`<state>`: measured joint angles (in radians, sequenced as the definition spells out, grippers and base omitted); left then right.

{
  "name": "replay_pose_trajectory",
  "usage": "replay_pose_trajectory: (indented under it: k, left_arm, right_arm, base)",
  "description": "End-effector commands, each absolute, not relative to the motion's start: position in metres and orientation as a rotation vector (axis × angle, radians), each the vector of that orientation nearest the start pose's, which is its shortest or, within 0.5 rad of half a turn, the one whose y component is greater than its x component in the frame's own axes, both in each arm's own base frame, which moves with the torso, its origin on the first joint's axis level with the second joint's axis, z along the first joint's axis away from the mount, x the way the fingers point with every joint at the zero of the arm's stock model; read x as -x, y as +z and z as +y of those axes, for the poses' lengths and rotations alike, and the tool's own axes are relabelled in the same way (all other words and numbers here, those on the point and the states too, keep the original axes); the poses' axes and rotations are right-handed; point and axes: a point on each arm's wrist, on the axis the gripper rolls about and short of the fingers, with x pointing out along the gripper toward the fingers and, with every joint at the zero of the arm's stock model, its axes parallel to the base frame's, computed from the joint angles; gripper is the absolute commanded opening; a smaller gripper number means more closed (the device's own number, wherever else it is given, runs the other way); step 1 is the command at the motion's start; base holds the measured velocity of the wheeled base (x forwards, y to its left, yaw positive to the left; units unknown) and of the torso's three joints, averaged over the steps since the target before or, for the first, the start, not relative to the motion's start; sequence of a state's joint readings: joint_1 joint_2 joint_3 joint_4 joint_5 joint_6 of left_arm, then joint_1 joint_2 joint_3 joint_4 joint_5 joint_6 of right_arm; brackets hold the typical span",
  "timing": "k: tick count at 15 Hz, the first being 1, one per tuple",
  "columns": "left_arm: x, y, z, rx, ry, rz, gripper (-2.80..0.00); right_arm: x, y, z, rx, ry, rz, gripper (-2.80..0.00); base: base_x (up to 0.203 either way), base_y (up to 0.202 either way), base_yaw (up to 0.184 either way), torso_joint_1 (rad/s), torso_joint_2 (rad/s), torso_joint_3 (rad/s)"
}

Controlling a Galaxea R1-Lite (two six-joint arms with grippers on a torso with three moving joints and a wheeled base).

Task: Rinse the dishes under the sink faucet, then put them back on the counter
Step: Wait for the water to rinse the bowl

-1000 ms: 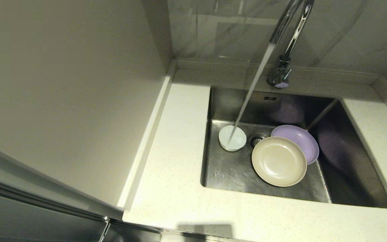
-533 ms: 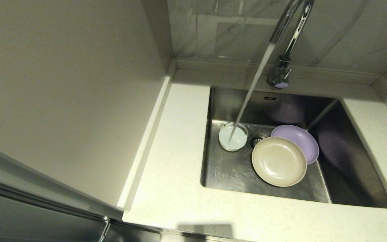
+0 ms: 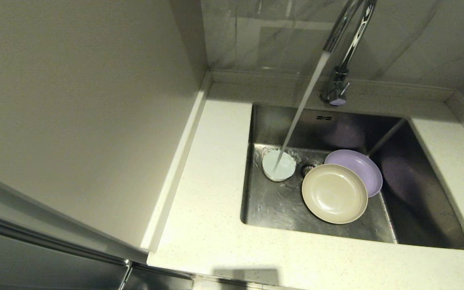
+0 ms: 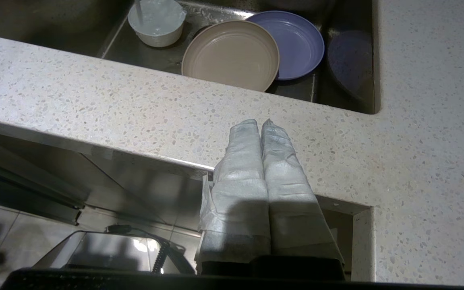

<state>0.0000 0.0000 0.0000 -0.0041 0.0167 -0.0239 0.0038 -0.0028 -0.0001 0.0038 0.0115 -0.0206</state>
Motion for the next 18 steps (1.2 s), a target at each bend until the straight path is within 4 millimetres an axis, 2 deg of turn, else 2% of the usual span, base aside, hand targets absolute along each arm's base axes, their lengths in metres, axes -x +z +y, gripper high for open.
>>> replay_pose_trajectory:
  k: [1,18]
  left_arm:
    - [0.0229,0.0759,0.0004,0.025,0.017,-0.006,-2.80]
    - [0.0229,0.0759,0.0004,0.025,0.017,-0.006,-2.80]
  right_arm:
    - [0.0229,0.0754,0.0002,0.021,0.017,0.003,-2.80]
    - [0.0228,0.0750,0.0002,0.021,0.018,0.004,-2.80]
  base:
    - [0.000,0.000,0.000,0.000,0.00,0.000]
    - [0.000,0.000,0.000,0.000,0.00,0.000]
